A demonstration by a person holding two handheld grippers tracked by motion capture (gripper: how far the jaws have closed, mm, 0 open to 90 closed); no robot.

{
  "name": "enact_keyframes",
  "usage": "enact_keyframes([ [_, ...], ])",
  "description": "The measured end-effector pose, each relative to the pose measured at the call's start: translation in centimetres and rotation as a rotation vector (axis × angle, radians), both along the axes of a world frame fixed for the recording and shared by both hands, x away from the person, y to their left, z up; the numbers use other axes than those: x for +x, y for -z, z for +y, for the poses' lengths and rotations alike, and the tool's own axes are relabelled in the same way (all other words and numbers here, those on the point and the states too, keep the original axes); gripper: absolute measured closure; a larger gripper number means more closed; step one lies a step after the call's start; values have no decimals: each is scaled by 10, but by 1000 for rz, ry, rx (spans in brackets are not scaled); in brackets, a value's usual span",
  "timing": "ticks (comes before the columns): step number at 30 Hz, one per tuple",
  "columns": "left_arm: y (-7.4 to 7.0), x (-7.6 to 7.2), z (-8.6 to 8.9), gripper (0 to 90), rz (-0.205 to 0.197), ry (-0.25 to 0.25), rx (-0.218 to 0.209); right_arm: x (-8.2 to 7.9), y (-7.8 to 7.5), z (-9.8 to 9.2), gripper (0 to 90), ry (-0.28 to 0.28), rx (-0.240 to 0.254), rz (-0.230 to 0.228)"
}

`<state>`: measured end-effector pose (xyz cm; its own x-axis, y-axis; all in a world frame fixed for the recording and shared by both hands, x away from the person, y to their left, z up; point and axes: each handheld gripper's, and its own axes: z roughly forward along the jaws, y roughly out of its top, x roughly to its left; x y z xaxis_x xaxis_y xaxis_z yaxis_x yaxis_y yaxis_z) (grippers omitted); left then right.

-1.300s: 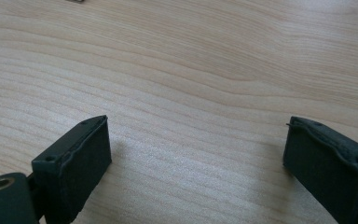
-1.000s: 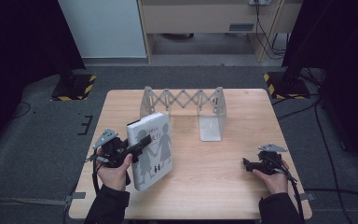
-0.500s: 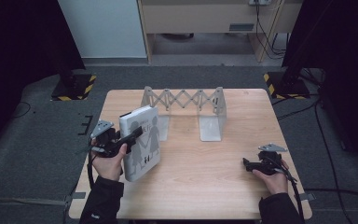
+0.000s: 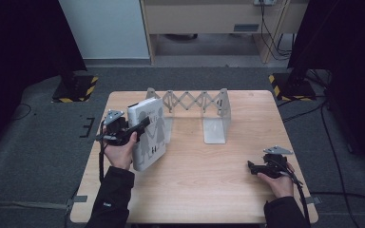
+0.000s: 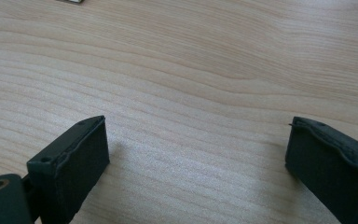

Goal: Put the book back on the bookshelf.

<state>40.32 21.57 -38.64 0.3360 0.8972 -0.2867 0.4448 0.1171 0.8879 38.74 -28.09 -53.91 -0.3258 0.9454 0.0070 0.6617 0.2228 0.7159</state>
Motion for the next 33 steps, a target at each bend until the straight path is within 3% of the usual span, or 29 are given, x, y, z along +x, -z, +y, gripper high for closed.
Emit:
enact_keyframes([
  [6,3,11,-5,520,-15,-27,0,0,0,0,61,-1,1,1],
  [21,12,33,-19,519,-18,-57,46,0,0,0,61,-2,1,1],
  [33,16,44,-26,518,-48,-76,27,0,0,0,59,-3,1,1],
])
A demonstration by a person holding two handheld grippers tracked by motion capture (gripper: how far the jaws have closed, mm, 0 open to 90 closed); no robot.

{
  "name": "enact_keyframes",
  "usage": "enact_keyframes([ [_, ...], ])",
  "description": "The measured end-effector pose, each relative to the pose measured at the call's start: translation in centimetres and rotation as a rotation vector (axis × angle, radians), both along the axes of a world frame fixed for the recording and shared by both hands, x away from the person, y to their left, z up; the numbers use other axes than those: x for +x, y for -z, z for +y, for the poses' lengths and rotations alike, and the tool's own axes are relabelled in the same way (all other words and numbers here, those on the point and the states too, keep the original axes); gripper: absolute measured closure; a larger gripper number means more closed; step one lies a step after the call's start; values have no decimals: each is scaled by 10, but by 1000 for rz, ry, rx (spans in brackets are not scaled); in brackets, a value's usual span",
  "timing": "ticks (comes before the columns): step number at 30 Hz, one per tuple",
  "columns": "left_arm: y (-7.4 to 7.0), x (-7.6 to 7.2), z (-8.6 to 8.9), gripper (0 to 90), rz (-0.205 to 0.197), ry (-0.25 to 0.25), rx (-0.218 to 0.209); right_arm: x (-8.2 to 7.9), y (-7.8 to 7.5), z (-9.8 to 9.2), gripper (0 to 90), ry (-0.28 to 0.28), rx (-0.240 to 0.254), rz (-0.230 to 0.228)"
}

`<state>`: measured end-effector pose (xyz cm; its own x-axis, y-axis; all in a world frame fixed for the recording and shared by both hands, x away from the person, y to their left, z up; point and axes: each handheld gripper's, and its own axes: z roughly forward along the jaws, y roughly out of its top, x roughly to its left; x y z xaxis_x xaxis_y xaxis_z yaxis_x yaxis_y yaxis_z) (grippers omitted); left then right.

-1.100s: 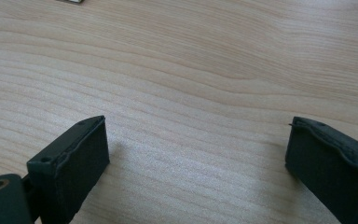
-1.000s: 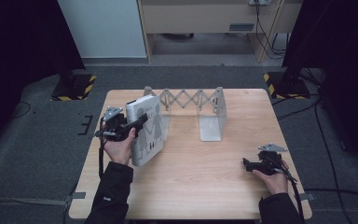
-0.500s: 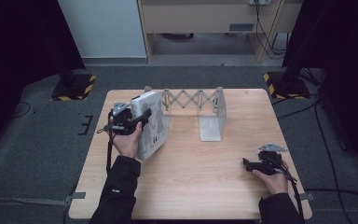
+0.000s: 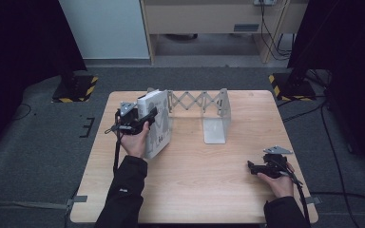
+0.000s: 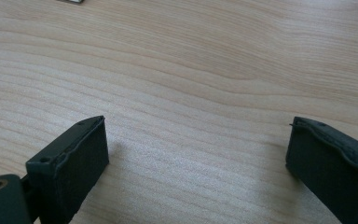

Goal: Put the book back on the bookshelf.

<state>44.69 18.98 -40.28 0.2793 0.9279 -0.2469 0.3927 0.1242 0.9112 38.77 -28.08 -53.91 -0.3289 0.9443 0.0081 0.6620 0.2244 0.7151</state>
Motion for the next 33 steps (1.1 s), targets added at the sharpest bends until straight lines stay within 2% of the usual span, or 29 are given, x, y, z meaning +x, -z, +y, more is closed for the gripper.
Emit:
enact_keyframes([
  [5,1,6,-5,517,-11,-1,19,0,0,0,59,0,0,0],
  [10,3,4,-8,516,-40,7,31,0,0,0,59,0,1,1],
  [14,6,-3,-8,510,-57,23,51,0,0,0,59,0,0,0],
  [23,11,-27,-7,507,-60,60,108,0,0,0,59,0,0,-1],
  [33,19,-47,1,509,-56,66,123,0,0,0,59,0,-1,0],
])
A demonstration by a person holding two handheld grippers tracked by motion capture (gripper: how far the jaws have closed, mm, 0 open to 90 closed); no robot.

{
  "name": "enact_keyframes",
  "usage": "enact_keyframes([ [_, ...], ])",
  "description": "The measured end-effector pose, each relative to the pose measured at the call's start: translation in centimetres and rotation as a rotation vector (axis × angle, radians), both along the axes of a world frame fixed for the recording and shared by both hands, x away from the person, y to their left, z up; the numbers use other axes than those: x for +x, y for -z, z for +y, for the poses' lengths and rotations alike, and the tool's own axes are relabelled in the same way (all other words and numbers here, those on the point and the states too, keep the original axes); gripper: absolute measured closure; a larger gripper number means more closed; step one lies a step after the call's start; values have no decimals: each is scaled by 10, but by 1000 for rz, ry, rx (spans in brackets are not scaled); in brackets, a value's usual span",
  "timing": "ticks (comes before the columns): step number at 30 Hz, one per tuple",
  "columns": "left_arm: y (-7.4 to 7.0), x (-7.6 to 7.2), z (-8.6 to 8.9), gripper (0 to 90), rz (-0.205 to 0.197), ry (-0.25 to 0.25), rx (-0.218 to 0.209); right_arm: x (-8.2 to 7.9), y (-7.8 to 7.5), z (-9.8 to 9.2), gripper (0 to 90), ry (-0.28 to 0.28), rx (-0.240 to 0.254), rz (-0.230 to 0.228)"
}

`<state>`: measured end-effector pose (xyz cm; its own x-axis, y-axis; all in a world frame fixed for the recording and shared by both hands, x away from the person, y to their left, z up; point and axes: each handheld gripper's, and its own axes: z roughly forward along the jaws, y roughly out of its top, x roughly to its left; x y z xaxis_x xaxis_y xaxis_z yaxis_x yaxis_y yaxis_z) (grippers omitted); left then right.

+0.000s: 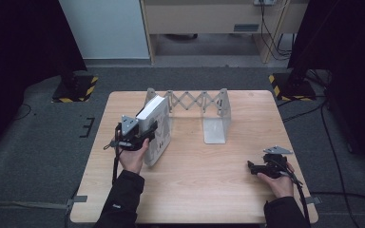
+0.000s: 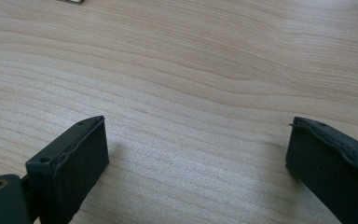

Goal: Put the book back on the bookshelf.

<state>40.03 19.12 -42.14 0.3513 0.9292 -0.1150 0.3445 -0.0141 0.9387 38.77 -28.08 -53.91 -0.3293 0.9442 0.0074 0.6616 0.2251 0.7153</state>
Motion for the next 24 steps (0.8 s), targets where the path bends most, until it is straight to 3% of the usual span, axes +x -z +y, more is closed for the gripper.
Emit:
enact_keyframes([
  [19,10,-19,5,508,24,-24,-3,0,0,0,59,0,0,0],
  [24,14,-19,-1,509,-8,-35,5,0,0,0,59,0,0,0],
])
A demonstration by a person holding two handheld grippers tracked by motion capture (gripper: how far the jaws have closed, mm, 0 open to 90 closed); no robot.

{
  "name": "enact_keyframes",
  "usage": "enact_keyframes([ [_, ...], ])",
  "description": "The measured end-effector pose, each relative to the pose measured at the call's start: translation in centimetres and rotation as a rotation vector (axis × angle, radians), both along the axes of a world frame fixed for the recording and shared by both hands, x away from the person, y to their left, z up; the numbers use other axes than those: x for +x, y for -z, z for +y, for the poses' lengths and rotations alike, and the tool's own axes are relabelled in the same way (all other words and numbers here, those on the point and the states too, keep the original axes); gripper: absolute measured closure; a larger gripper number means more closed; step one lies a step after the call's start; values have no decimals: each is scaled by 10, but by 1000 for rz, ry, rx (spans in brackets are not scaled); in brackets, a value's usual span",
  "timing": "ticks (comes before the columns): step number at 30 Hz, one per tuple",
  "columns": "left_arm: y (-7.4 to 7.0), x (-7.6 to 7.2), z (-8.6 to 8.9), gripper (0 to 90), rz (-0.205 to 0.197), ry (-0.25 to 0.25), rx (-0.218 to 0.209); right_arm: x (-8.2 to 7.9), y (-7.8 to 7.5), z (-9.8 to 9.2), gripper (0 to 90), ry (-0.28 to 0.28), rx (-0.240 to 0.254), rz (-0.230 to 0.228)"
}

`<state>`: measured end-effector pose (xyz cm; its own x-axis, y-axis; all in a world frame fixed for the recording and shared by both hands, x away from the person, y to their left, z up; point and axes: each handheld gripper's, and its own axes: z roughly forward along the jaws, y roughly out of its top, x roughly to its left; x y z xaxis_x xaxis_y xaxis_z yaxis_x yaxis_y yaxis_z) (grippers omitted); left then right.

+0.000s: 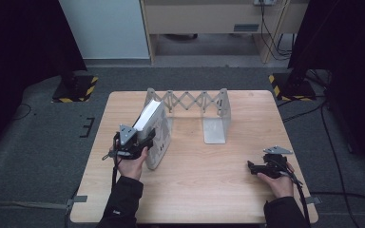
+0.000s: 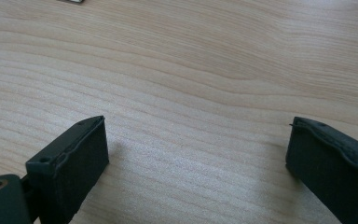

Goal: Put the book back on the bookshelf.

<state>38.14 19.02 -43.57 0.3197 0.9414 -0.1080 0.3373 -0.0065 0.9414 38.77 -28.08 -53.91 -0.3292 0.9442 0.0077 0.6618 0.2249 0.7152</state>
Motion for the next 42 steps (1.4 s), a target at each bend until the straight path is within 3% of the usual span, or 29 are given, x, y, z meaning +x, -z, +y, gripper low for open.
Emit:
enact_keyframes([
  [6,8,6,-8,510,-28,-18,5,0,0,0,59,0,0,0],
  [24,5,30,-10,508,-28,-51,17,1,0,0,55,-2,0,1],
  [42,10,50,-22,496,-58,-88,28,1,0,0,54,-2,-1,2],
])
